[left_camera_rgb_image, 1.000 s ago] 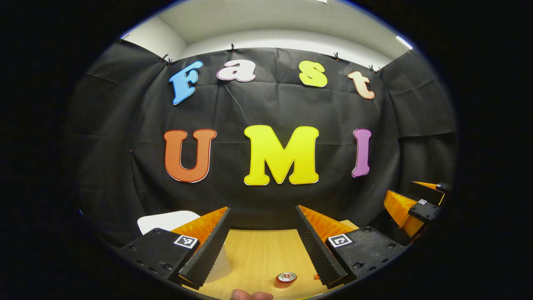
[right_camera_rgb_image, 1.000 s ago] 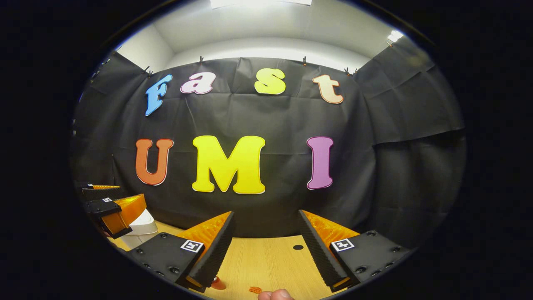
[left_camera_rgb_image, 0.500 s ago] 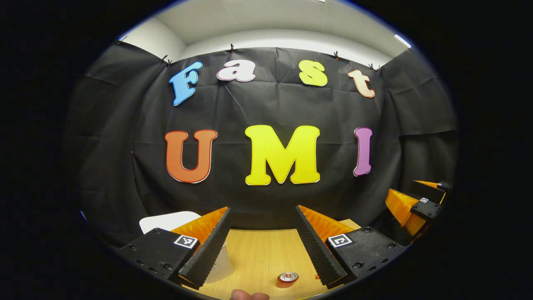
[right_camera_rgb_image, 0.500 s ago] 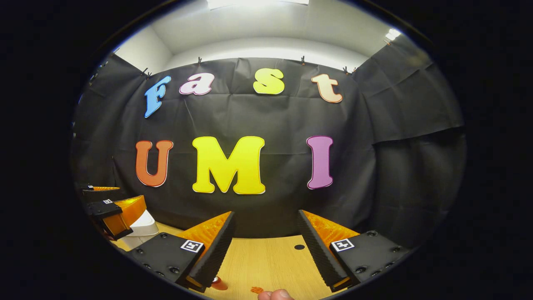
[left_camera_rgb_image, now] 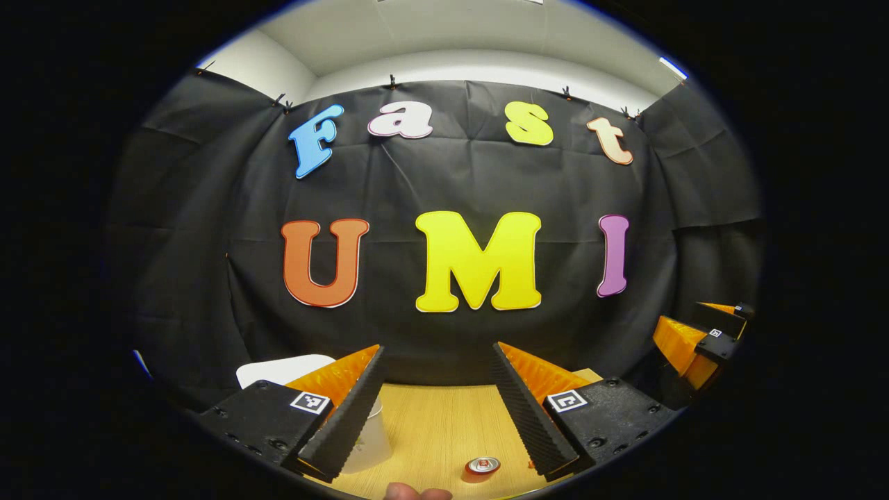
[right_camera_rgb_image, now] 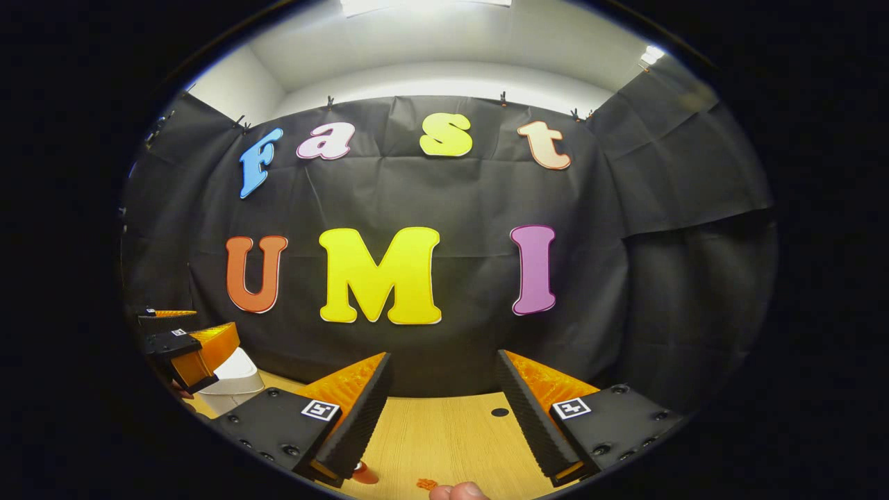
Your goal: Press the lid of the desktop garbage bin to open it, pick up the crumpled paper on the desktop and throw it into the bin, then pick up the pop can on the desktop and drop it into the bin, and finally close the garbage bin lid.
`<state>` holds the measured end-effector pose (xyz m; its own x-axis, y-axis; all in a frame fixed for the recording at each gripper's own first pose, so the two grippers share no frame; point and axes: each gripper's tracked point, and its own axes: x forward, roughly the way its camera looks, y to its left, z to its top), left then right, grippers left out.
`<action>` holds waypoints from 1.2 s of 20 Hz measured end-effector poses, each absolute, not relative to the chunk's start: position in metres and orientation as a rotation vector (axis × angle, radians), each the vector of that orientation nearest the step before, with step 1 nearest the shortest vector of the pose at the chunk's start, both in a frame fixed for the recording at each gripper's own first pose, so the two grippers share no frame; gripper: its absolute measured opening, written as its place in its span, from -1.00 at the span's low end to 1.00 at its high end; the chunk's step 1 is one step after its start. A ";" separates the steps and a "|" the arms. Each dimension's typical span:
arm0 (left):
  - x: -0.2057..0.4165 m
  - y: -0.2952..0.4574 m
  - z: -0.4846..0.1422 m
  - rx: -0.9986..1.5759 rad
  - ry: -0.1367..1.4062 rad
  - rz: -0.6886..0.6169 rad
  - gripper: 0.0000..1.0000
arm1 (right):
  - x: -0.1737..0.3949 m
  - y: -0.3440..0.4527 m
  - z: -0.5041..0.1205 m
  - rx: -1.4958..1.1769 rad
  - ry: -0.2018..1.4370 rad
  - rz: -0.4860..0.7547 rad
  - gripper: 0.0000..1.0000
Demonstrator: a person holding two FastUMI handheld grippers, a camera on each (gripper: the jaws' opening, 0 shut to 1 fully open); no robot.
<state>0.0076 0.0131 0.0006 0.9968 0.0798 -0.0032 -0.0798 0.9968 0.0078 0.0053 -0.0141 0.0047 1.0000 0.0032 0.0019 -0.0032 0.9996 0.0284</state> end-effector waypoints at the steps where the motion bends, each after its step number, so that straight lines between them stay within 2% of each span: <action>1: 0.009 0.016 0.001 0.013 0.006 0.088 0.94 | 0.006 -0.014 0.005 0.028 -0.002 0.008 0.87; 6: 0.013 0.034 0.006 -0.001 -0.003 0.155 0.94 | 0.013 -0.016 0.007 0.032 0.009 0.017 0.89; 7: 0.015 0.039 0.005 0.000 0.002 0.171 1.00 | 0.014 -0.017 0.008 0.033 0.008 0.017 0.89; 8: 0.015 0.044 0.004 0.002 0.006 0.187 0.94 | 0.015 -0.018 0.008 0.033 0.008 0.017 0.87; 24: 0.029 0.154 -0.006 0.043 0.035 0.507 0.94 | 0.025 -0.017 0.015 0.004 0.001 0.033 0.89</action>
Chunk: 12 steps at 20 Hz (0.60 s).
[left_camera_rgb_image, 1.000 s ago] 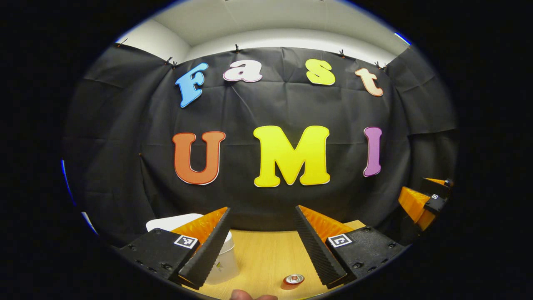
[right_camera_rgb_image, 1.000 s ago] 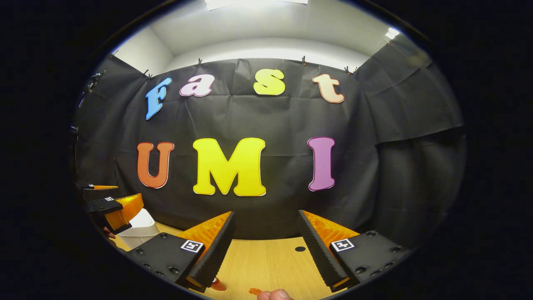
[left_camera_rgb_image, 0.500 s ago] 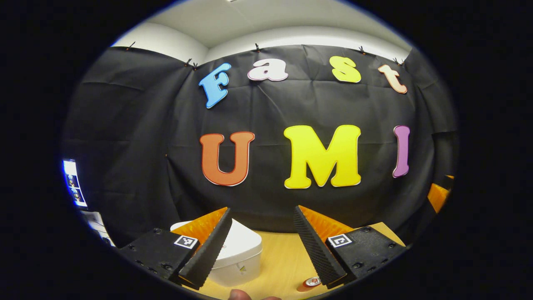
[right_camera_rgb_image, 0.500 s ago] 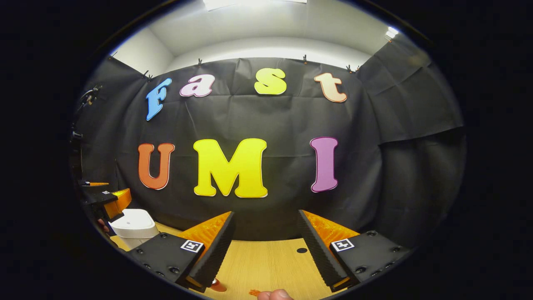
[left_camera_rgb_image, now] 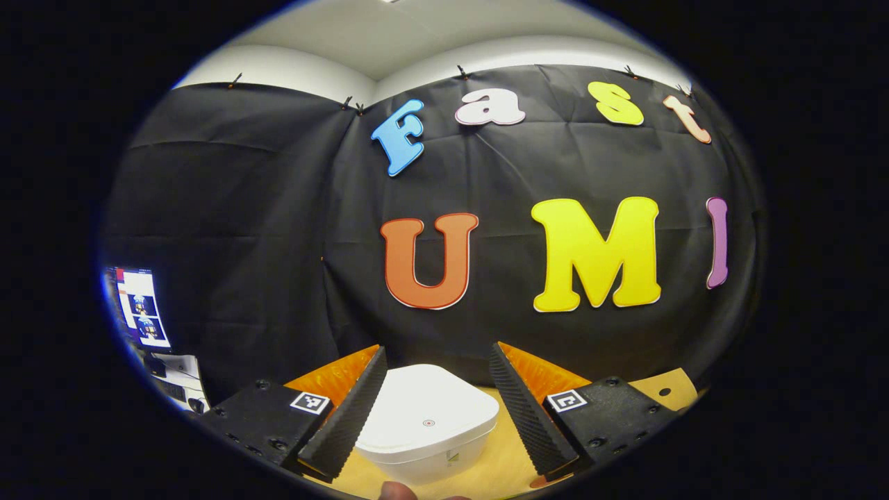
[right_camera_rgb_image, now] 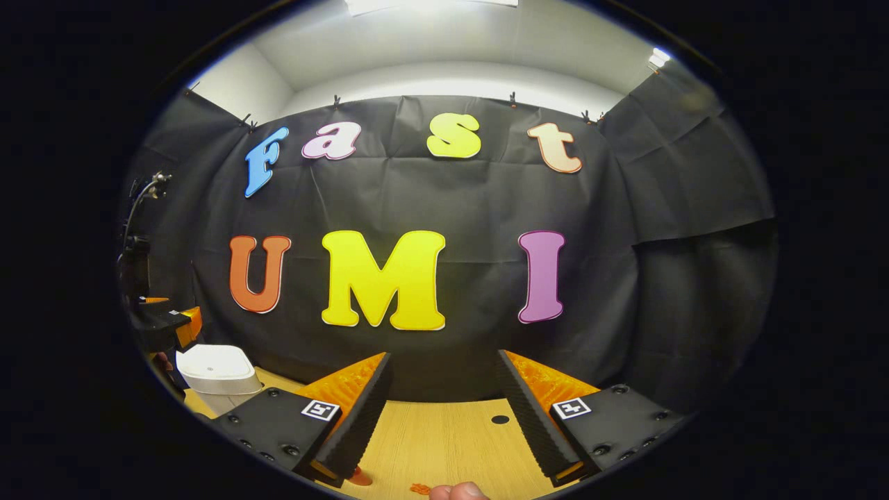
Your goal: Press the lid of the desktop garbage bin to open it, pick up the crumpled paper on the desktop and throw it into the bin, then pick up the pop can on the desktop and drop it into the bin, and finally close the garbage bin lid.
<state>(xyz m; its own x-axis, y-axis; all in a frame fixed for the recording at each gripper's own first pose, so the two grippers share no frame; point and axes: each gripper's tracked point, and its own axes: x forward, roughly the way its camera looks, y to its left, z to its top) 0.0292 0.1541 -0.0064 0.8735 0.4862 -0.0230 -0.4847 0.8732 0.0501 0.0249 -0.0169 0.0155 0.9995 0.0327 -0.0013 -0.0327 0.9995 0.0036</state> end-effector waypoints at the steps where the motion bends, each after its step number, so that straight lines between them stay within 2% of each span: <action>1: 0.032 0.157 -0.007 0.039 0.034 0.513 0.94 | 0.025 -0.017 0.016 -0.001 0.001 0.032 0.89; 2: 0.034 0.159 -0.009 0.037 0.033 0.517 0.82 | 0.026 -0.017 0.016 -0.007 0.002 0.033 0.89; 3: 0.037 0.162 -0.012 0.039 0.039 0.528 0.92 | 0.026 -0.018 0.015 -0.013 0.005 0.034 0.89; 4: 0.038 0.166 -0.016 0.039 0.046 0.535 0.90 | 0.026 -0.020 0.013 -0.017 0.009 0.032 0.89; 10: 0.045 0.183 -0.046 0.002 0.124 0.616 0.74 | 0.031 -0.029 0.004 -0.040 0.040 0.014 0.90; 12: 0.049 0.188 -0.053 -0.020 0.129 0.629 0.60 | 0.031 -0.029 0.003 -0.049 0.048 0.022 0.89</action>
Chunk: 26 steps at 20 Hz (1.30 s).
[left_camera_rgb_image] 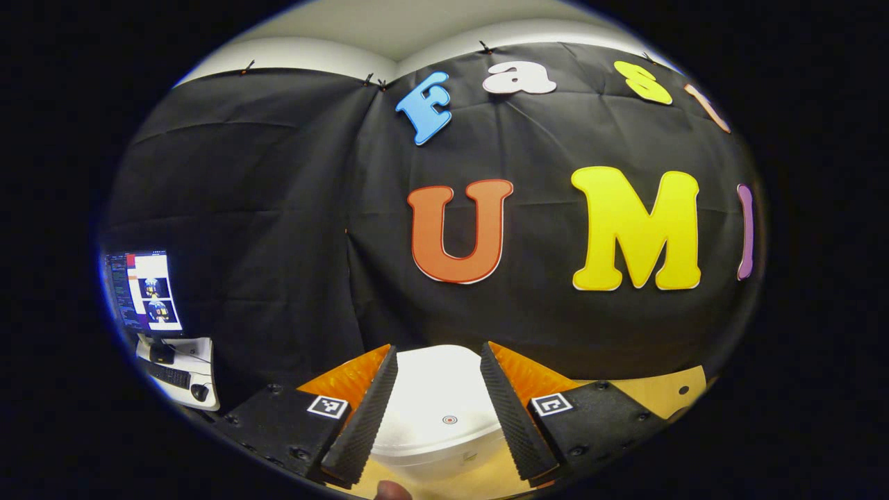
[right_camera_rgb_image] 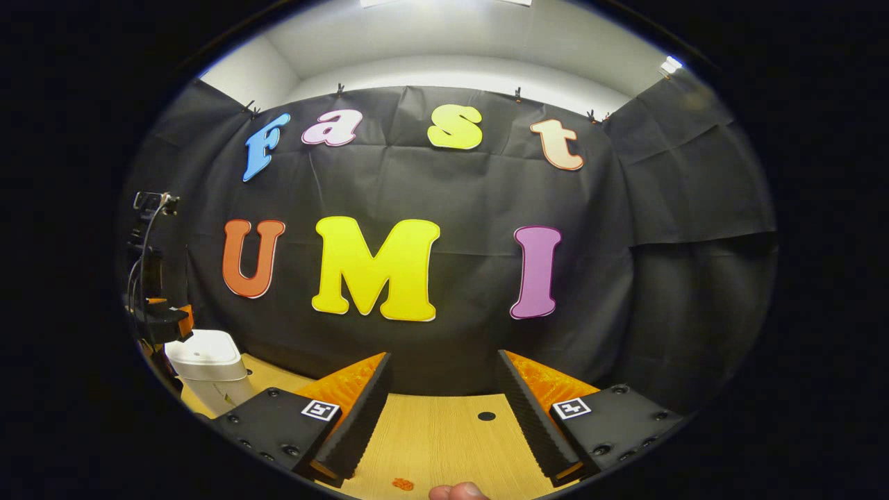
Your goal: Press the lid of the desktop garbage bin to open it, pick up the crumpled paper on the desktop and throw it into the bin, then pick up the pop can on the desktop and drop it into the bin, and finally close the garbage bin lid.
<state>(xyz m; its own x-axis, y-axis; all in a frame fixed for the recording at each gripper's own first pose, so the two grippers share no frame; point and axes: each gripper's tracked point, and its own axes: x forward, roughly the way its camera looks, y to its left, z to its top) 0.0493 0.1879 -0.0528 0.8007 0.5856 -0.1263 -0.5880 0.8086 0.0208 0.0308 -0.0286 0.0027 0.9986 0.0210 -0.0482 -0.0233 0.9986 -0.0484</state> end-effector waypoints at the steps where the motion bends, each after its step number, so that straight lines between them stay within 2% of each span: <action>1: 0.054 0.190 -0.056 -0.027 0.133 0.634 0.48 | 0.031 -0.027 0.001 -0.056 0.053 0.032 0.89; 4: 0.059 0.193 -0.076 -0.043 0.178 0.653 0.31 | 0.030 -0.026 -0.007 -0.073 0.077 0.045 0.89; 8: 0.062 0.197 -0.099 -0.066 0.237 0.692 -0.12 | 0.031 -0.030 -0.009 -0.078 0.084 0.045 0.89; 9: 0.061 0.199 -0.104 -0.067 0.255 0.707 -0.29 | 0.032 -0.031 -0.009 -0.079 0.085 0.046 0.89; 15: 0.060 0.206 -0.123 -0.098 0.305 0.757 -0.79 | 0.035 -0.033 -0.012 -0.088 0.094 0.046 0.89; 18: 0.061 0.201 -0.132 -0.117 0.325 0.747 -0.94 | 0.037 -0.032 -0.015 -0.089 0.097 0.050 0.89; 26: 0.057 0.199 -0.142 -0.099 0.324 0.738 -0.94 | 0.037 -0.027 -0.022 -0.076 0.105 0.060 0.89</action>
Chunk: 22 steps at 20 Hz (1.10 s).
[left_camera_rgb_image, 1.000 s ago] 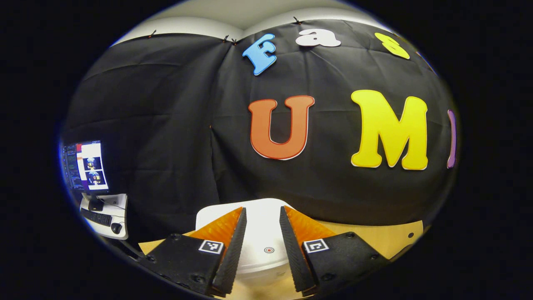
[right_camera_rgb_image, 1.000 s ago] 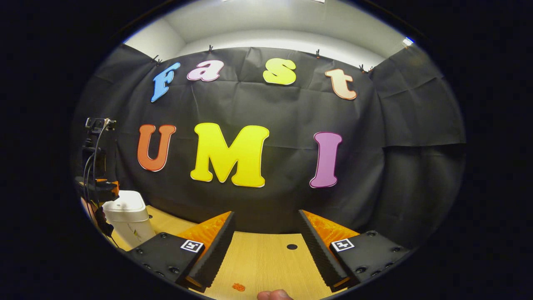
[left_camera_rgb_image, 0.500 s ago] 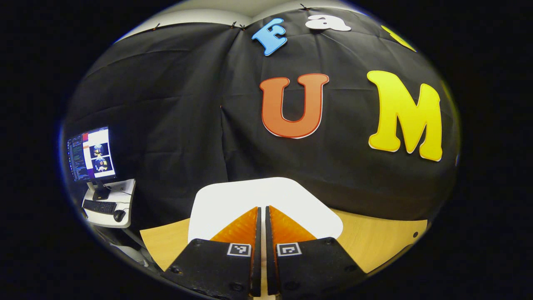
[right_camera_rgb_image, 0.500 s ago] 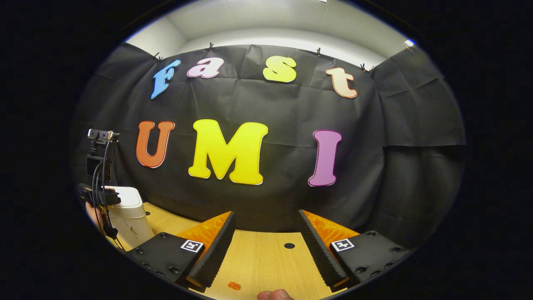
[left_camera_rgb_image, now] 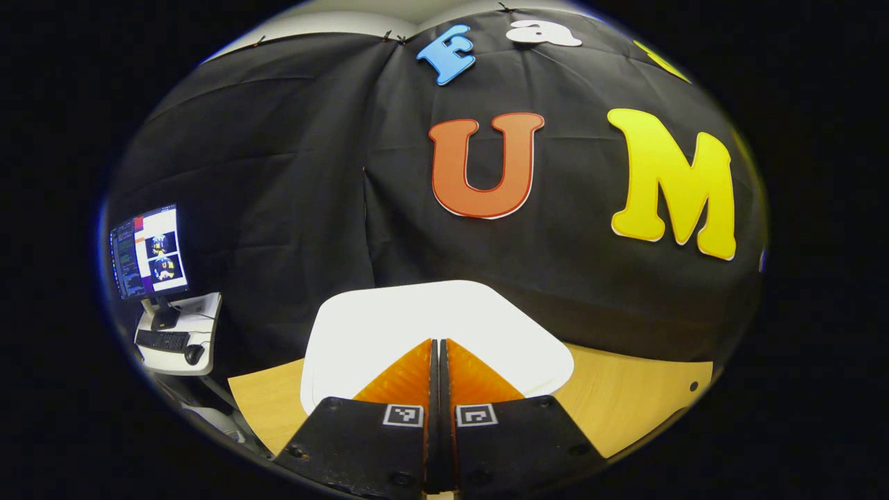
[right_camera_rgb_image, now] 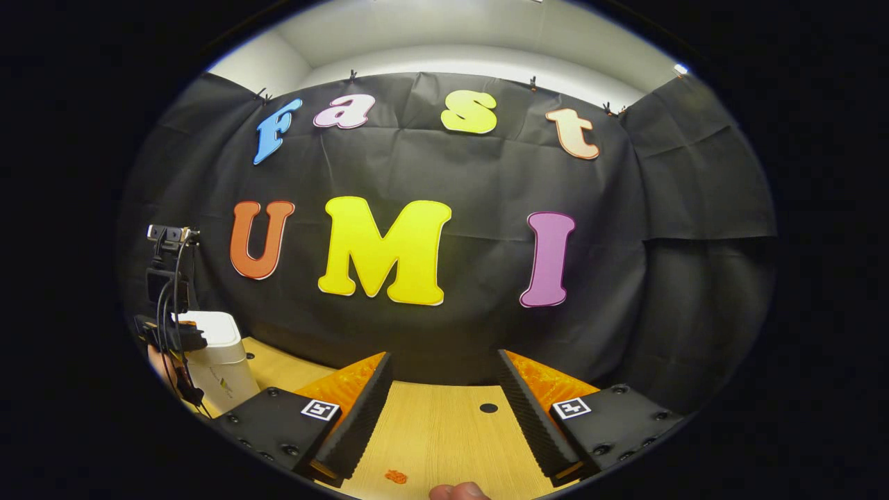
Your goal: Press the lid of the desktop garbage bin to open it, pick up the crumpled paper on the desktop and throw it into the bin, then pick up the pop can on the desktop and drop it into the bin, and finally close the garbage bin lid.
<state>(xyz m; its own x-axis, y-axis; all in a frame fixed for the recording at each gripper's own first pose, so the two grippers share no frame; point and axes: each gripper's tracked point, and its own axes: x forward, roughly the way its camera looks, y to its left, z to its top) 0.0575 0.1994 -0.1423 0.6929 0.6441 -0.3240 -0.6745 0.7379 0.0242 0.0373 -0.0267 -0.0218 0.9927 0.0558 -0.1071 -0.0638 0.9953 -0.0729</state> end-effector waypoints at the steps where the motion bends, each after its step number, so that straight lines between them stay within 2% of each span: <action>1: 0.058 0.200 -0.143 -0.098 0.320 0.746 -0.93 | 0.036 -0.024 -0.024 -0.074 0.111 0.064 0.89; 8: 0.060 0.202 -0.127 0.015 0.302 0.759 -0.94 | 0.035 -0.024 -0.017 -0.057 0.092 0.064 0.89; 11: 0.056 0.200 -0.124 -0.027 0.306 0.742 -0.94 | 0.034 -0.027 -0.013 -0.042 0.083 0.055 0.89; 16: 0.055 0.203 -0.075 0.024 0.204 0.729 -0.94 | 0.030 -0.030 -0.011 -0.029 0.078 0.043 0.87; 17: 0.055 0.203 -0.068 0.020 0.193 0.727 -1.00 | 0.029 -0.030 -0.010 -0.025 0.077 0.042 0.87; 18: 0.055 0.207 -0.062 0.010 0.183 0.726 -0.94 | 0.029 -0.031 -0.010 -0.021 0.074 0.041 0.90; 22: 0.062 0.213 -0.038 0.007 0.142 0.707 -0.89 | 0.027 -0.029 -0.004 -0.020 0.057 0.045 0.90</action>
